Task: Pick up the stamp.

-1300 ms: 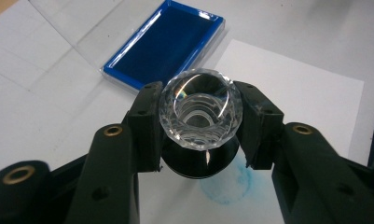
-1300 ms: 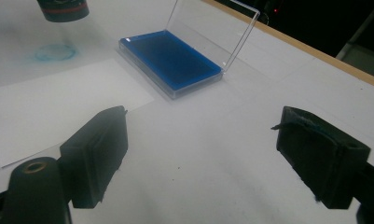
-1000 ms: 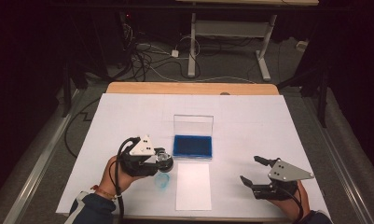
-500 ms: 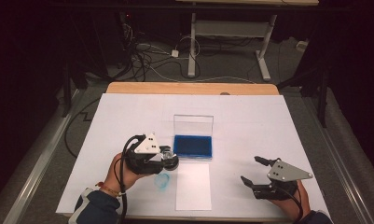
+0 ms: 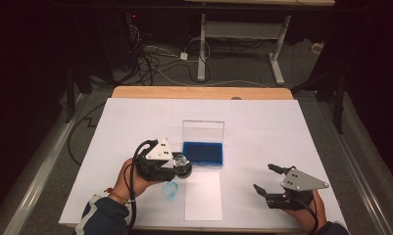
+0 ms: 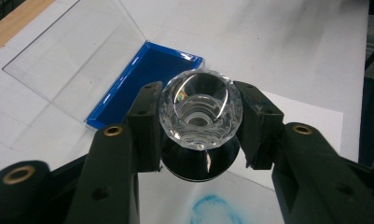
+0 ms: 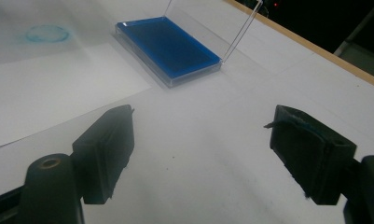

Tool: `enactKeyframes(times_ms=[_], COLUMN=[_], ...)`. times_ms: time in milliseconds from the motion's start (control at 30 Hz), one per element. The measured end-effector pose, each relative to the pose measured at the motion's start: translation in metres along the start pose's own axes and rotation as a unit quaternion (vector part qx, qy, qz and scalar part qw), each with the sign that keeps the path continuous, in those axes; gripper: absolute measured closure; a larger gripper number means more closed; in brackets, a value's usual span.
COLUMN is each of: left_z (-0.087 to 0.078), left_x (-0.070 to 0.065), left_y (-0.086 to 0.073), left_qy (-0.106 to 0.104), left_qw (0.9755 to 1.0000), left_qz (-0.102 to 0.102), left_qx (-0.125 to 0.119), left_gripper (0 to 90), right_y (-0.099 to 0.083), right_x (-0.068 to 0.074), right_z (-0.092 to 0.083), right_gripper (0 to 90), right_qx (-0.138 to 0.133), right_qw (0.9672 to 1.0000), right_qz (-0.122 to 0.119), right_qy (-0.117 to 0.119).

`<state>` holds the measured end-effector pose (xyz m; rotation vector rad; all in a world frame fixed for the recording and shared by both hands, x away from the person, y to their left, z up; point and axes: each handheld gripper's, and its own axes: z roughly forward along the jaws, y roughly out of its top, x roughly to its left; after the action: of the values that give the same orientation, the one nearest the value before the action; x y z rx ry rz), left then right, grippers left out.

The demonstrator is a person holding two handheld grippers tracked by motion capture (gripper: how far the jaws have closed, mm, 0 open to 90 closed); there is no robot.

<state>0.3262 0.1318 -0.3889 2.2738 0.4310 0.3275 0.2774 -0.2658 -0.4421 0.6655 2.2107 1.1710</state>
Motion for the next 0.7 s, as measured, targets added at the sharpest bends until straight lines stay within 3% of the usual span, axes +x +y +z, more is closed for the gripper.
enactKeyframes(times_ms=[700], left_z=[0.0027], left_x=[-0.0057], left_y=[0.008], left_qy=[-0.007], left_qw=[0.9999], left_qz=[0.012], left_qx=[0.0], left_gripper=[54.2], right_y=[0.0039], right_x=[0.0032], right_z=[0.0064], right_gripper=[22.6], right_qx=[0.001], right_qw=[0.9999], right_qz=[-0.01], right_qy=[0.007])
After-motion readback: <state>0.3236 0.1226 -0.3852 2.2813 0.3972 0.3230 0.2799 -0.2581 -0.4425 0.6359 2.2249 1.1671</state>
